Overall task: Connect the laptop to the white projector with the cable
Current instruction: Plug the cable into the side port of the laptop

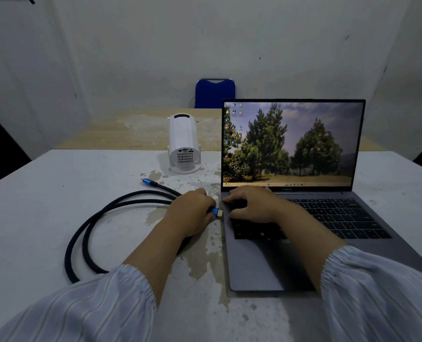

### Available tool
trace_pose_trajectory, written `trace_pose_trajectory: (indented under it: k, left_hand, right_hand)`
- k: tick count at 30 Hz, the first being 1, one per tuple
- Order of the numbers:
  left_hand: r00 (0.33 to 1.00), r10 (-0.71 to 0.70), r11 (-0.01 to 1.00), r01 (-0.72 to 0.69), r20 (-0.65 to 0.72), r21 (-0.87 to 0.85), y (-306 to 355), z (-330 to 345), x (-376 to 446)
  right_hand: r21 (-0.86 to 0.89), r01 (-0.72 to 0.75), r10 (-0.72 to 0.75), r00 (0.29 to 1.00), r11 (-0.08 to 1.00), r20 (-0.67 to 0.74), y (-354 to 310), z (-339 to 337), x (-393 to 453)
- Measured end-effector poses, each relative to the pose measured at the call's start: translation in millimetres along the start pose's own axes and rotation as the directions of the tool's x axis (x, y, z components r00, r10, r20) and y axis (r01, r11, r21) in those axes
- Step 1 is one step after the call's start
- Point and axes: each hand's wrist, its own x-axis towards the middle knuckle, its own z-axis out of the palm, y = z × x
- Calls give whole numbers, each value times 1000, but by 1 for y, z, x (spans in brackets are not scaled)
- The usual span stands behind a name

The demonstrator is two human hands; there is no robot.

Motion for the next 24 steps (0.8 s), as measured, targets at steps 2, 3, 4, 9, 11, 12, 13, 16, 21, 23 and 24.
trace_pose_trajectory:
  k: [2,3,4,9,11,12,13,16,21,23,24]
  left_hand:
    - [1000,-10,1000,10,-3,14,0,0,0]
    - [1000,-16,1000,17,-10,18,0,1,0]
    - [1000,-24,1000,25,-19,17,0,2,0]
    - [998,-49,999,49,-39,-10,1,2,-2]
    - [997,-60,998,60,-41,-20,2,1,-2]
    - [997,-68,997,67,-44,-25,3,1,-2]
    - [996,-76,997,75,-46,-33,3,1,-2]
    - [994,-101,994,99,-47,-48,6,2,-3]
    - [993,-112,987,107,-41,-118,5,2,-4]
    - [995,-99,982,93,-28,-166,2,1,-4]
    - [995,-94,979,89,-18,-182,0,0,-4]
  right_hand:
    - [-2,1,-1,1000,1000,0,1,1,-1]
    - [-6,3,-3,1000,1000,2,1,2,-1]
    - [-8,4,-4,1000,1000,5,2,2,-1]
    - [-3,-8,8,1000,1000,11,3,5,0]
    - [-4,-10,10,1000,1000,15,2,5,0]
    - [-4,-8,8,1000,1000,14,2,4,0]
    - [-6,-6,6,1000,1000,12,2,4,0]
    - [-3,-6,6,1000,1000,10,1,3,0]
    - [10,0,0,1000,1000,8,0,3,-1]
    - [32,18,-18,1000,999,5,0,4,-1]
    - [39,29,-29,1000,999,4,0,4,-1]
